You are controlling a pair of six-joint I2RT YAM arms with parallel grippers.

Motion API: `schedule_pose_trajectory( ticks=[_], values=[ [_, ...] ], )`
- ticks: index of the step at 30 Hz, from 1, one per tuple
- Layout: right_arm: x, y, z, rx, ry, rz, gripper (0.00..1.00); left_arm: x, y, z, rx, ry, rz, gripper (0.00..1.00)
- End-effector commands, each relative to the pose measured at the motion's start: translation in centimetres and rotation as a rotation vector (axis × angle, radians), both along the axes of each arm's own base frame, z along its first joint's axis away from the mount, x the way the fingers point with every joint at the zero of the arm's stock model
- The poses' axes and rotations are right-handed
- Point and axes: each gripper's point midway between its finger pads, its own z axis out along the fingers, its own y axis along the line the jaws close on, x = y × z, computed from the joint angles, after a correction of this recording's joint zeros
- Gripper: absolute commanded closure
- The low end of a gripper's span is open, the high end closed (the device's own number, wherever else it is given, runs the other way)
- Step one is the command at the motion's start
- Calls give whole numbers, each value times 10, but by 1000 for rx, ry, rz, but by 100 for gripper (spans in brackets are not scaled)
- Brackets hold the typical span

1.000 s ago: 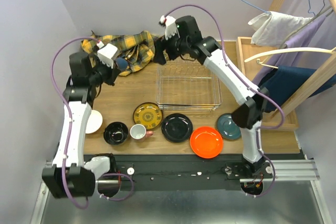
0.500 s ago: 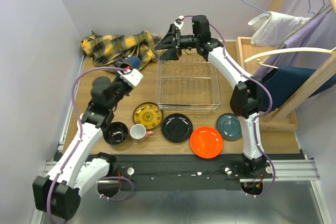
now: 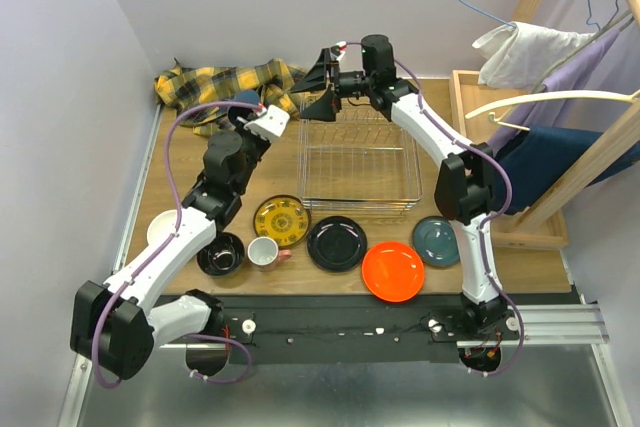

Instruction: Load the mixed dishes into the dish rack

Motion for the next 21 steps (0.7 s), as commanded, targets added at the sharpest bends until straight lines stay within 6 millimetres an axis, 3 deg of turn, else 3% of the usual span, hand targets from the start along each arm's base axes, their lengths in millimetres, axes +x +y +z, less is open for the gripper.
schedule_pose_trajectory(
  ticks=[1, 5, 11, 21],
  values=[
    [-2, 22, 4, -2, 6, -21, 1, -8, -18, 50, -322, -6, -37, 100],
    [3, 23, 12, -52, -29, -106, 2, -20, -36, 45, -448, 109, -107, 100],
    [-9, 31, 30, -40, -40, -99, 2, -25, -54, 41, -516, 154, -187, 100],
    [-28, 41, 15, -69, 14, -71, 3, -20, -69, 44, -527, 95, -244, 100]
  ],
)
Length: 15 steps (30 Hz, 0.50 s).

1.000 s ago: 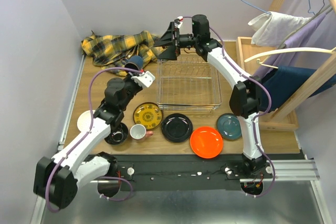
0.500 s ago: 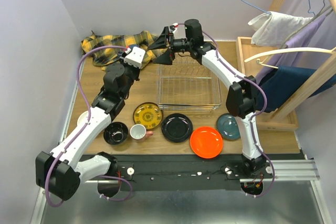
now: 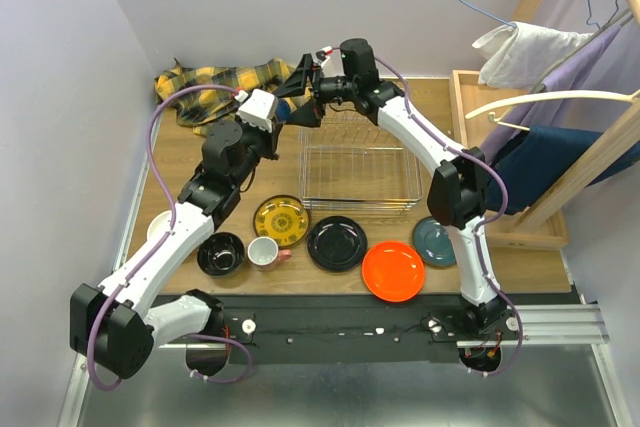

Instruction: Load the mixed dishes into the dish rack

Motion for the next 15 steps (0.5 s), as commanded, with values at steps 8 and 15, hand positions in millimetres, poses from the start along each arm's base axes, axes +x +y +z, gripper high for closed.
schedule_pose_trajectory(
  ticks=[8, 15],
  values=[
    [-26, 9, 27, 32, -14, 35, 7, -4, -29, 18, -6, -166, -40, 100],
    [-27, 7, 38, 48, -47, 34, 28, -11, -35, 5, 51, -165, -68, 100]
  ],
)
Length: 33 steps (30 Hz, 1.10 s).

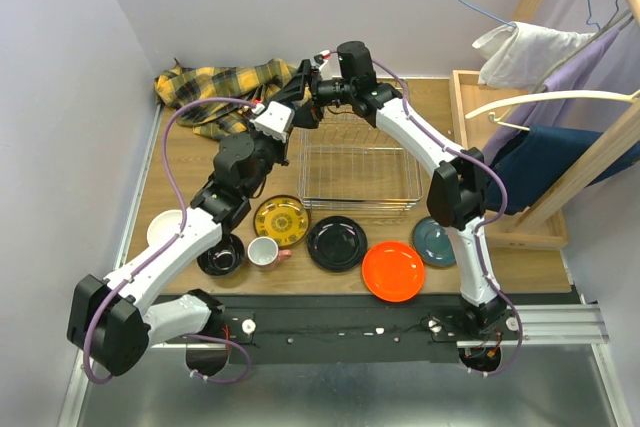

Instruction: Load the mixed dishes into the dish rack

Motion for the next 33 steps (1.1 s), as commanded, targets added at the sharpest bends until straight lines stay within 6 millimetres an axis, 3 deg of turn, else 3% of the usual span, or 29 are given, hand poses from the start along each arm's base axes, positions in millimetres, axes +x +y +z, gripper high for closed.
schedule_pose_trajectory(
  ticks=[1, 6, 11, 12, 14, 18, 22, 24, 26, 27, 29, 33],
  values=[
    [-20, 2, 45, 63, -89, 29, 31, -7, -11, 8, 15, -64, -41, 100],
    [-22, -1, 50, 68, -122, 30, 46, -8, -10, -2, 56, -66, -46, 100],
    [-22, -3, 61, 80, -185, 30, 59, -13, -15, -10, 74, -63, -80, 93],
    [-21, -4, 62, 81, -205, 31, 65, -14, -15, -11, 76, -61, -85, 81],
    [-20, -5, 62, 78, -222, 30, 71, -17, -18, -11, 96, -68, -109, 67],
    [-11, -10, 58, 55, -295, 13, 81, -27, -16, -6, 131, -58, -130, 53],
    [-1, -18, 44, 3, -343, 0, 87, -44, -6, 0, 162, -48, -140, 40],
    [5, -23, 38, -28, -390, -13, 88, -50, 0, -5, 185, -21, -140, 37],
    [11, -27, 32, -66, -418, -26, 89, -59, 8, 6, 193, -41, -132, 35],
    [20, -30, 25, -103, -475, -44, 89, -64, 16, 0, 219, -11, -119, 34],
    [29, -34, 19, -153, -529, -54, 89, -74, 28, 12, 237, -32, -96, 34],
    [61, -53, 3, -303, -746, -96, 90, -84, 59, 8, 336, -34, -15, 30]
  ],
)
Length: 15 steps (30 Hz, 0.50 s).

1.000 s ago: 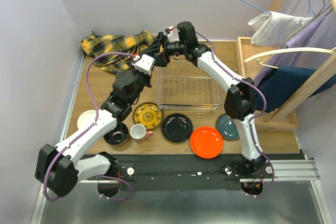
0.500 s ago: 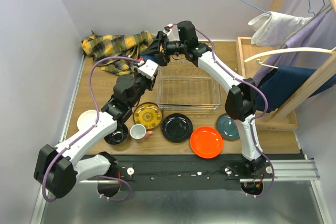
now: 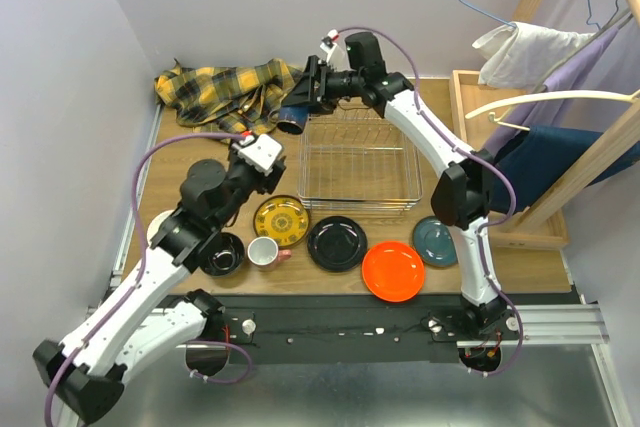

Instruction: Load the mixed dishes into the dish rack

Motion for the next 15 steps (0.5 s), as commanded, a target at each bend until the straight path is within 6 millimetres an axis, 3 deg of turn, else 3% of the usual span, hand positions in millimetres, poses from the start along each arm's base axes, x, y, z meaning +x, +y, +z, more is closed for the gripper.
schedule_pose_trajectory(
  ticks=[1, 7, 15],
  values=[
    [36, -25, 21, -129, -380, -63, 90, -15, 40, -3, 139, -11, 101, 30],
    [76, -52, 14, -302, -713, -166, 91, -5, 88, -4, 167, -20, 266, 28],
    [125, -61, 16, -424, -1001, -249, 91, 1, 89, 2, 171, -36, 269, 27]
  ],
)
